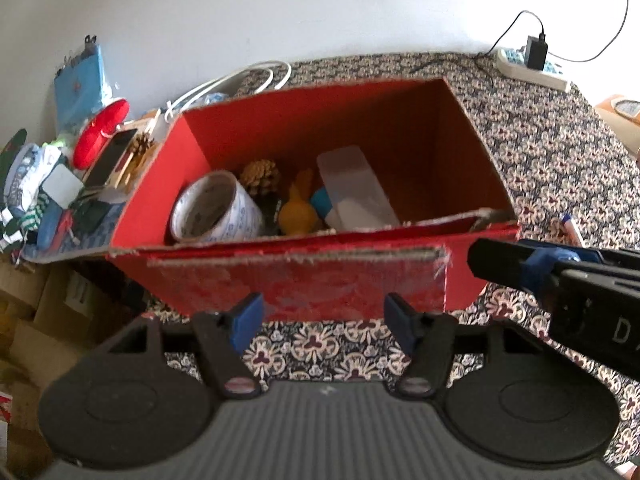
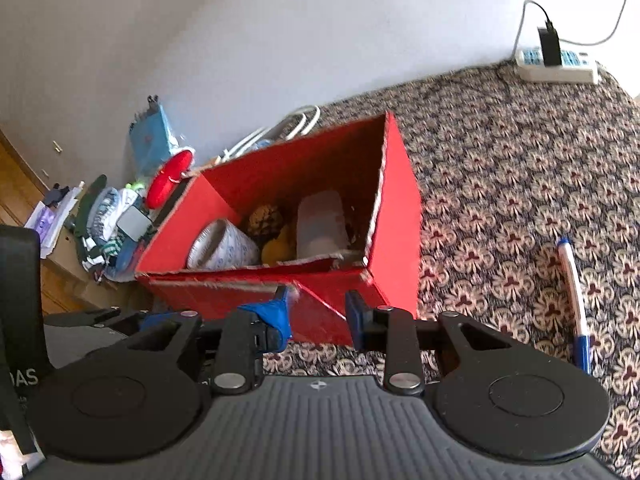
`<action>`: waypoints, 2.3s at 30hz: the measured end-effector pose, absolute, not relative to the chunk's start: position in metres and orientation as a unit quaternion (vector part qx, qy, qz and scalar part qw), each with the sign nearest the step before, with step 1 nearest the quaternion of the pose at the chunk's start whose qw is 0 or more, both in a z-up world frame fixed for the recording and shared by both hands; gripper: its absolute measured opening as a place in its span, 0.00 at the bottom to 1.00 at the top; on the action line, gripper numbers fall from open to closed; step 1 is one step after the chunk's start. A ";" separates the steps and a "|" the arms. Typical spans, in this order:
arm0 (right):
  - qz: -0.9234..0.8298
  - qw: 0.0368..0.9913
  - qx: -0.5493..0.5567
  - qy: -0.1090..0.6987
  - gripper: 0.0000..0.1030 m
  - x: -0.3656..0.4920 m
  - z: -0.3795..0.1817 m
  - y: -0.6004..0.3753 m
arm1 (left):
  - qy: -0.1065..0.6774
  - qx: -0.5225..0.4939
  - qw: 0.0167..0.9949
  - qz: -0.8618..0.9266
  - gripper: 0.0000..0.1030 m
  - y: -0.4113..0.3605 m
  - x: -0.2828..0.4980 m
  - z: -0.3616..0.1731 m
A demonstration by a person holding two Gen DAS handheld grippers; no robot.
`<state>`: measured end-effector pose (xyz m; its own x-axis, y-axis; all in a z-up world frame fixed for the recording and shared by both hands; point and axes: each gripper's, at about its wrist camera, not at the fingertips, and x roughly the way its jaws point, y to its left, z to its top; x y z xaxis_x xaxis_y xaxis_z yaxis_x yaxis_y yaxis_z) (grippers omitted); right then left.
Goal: Organize rigid objects
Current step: 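Withdraw the right gripper from the red box, then move the right gripper toward the white marker with blue cap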
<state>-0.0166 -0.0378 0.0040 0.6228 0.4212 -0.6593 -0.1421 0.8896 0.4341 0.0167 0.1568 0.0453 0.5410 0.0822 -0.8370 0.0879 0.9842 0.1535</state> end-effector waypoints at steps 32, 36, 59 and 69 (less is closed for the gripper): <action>0.107 0.853 0.187 0.475 0.13 -0.018 -0.030 -0.047 | 0.539 0.120 0.834 -0.014 0.65 0.142 0.024 -0.008; 0.107 0.851 0.188 0.478 0.13 -0.017 -0.032 -0.047 | 0.542 0.120 0.832 -0.014 0.65 0.143 0.026 -0.010; 0.084 0.837 0.200 0.502 0.13 -0.016 -0.042 -0.059 | 0.565 0.131 0.814 -0.029 0.66 0.128 0.030 -0.026; 0.078 0.828 0.205 0.516 0.13 -0.021 -0.050 -0.063 | 0.583 0.129 0.802 -0.024 0.66 0.124 0.025 -0.037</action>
<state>-0.0210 -0.0633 -0.0497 0.4543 0.3409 -0.8230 0.0817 0.9040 0.4196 0.0252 0.1240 -0.0365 0.3198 0.1116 -0.9409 0.1894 0.9655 0.1789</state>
